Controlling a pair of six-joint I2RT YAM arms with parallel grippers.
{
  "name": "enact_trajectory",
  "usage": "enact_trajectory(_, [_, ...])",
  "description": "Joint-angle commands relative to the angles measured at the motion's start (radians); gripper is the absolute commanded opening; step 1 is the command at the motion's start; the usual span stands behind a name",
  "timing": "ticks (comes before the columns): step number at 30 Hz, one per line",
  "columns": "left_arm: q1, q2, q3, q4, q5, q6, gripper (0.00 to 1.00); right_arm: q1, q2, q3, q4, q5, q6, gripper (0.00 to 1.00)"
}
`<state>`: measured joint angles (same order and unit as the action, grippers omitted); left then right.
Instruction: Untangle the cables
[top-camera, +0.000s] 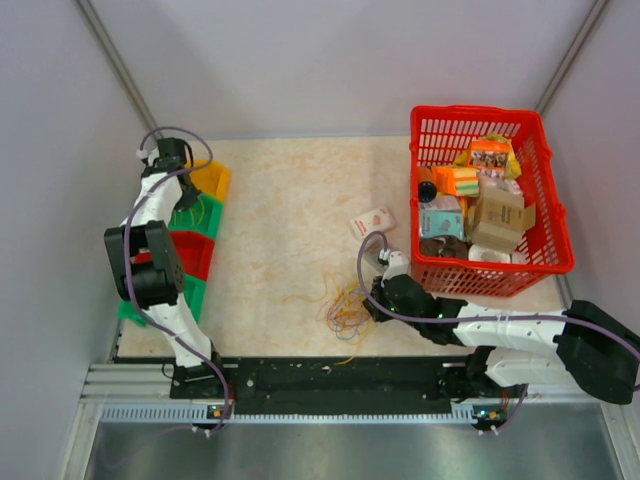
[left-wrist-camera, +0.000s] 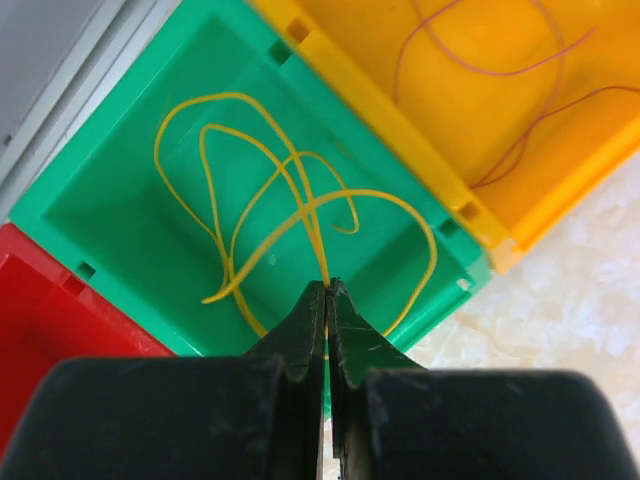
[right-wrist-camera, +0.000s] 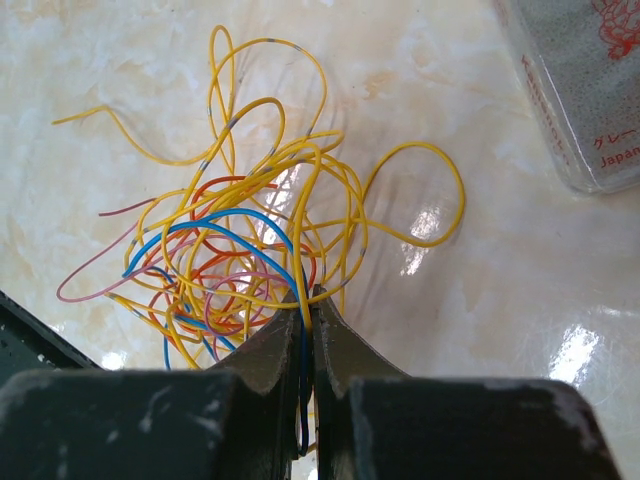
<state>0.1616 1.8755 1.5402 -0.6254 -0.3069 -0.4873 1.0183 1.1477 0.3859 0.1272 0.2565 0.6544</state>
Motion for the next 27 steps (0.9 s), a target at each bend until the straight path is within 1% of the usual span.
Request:
enact_trajectory(1, [0.045,-0.052,-0.061,0.085,0.049,-0.091,0.0,-0.009,-0.006,0.002,0.051,-0.014,-0.004,0.0])
enact_trajectory(7, [0.098,0.022,-0.017,0.049,0.12,-0.172,0.0,-0.015,-0.009,-0.007,0.06,-0.028,-0.006,0.0])
enact_trajectory(9, [0.107,0.031,-0.005,0.029,0.1,-0.189,0.0,-0.015,-0.013,-0.01,0.064,-0.029,-0.004,0.0])
enact_trajectory(12, [0.125,0.025,-0.003,0.024,0.144,-0.191,0.01,-0.018,-0.008,-0.005,0.066,-0.034,-0.006,0.0])
enact_trajectory(13, [0.127,0.016,0.001,0.001,0.149,-0.195,0.18,-0.018,-0.005,-0.004,0.063,-0.039,-0.007,0.0])
enact_trajectory(15, [0.125,-0.041,-0.027,-0.002,0.164,-0.197,0.58,-0.018,0.013,0.016,0.046,-0.039,-0.009,0.0])
enact_trajectory(16, [0.127,-0.079,-0.055,0.013,0.184,-0.197,0.87,-0.018,0.026,0.027,0.035,-0.042,-0.013,0.0])
enact_trajectory(17, [0.125,-0.123,-0.087,0.018,0.216,-0.198,0.9,-0.018,0.033,0.04,0.025,-0.045,-0.016,0.0])
enact_trajectory(19, [0.127,-0.212,-0.144,0.047,0.294,-0.198,0.92,-0.018,0.047,0.06,0.006,-0.059,-0.024,0.0])
enact_trajectory(20, [0.119,-0.255,-0.173,0.056,0.345,-0.194,0.91,-0.018,0.053,0.068,0.002,-0.066,-0.027,0.0])
enact_trajectory(22, [0.084,-0.378,-0.241,0.091,0.388,-0.162,0.88,-0.02,0.056,0.083,-0.017,-0.077,-0.03,0.0])
enact_trajectory(24, [-0.009,-0.51,-0.342,0.148,0.42,-0.114,0.85,-0.018,0.053,0.109,-0.061,-0.082,-0.048,0.0])
enact_trajectory(26, [-0.138,-0.626,-0.454,0.2,0.423,-0.065,0.84,-0.017,0.046,0.134,-0.109,-0.083,-0.076,0.0])
enact_trajectory(27, [-0.201,-0.669,-0.509,0.228,0.457,-0.045,0.82,-0.018,0.041,0.142,-0.119,-0.085,-0.088,0.0])
